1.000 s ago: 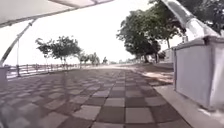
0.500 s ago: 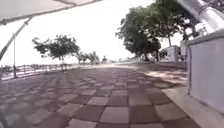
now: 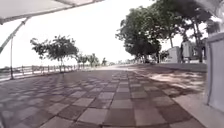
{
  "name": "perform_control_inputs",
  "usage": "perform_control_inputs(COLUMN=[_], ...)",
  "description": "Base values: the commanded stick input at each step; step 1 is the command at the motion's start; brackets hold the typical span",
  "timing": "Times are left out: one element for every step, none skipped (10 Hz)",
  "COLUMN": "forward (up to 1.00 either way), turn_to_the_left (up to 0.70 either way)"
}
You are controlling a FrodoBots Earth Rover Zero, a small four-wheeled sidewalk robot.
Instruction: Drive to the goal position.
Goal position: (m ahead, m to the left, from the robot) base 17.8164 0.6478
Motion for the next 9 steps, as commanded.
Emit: perform_control_inputs(forward=[0.85,0.85,0.85,0.85,0.85,0.85,0.85,0.85,0.85], turn_to_the_left=[0.00,-0.01,-0.02,-0.34,-0.34,-0.19,-0.01,0.00,0.00])
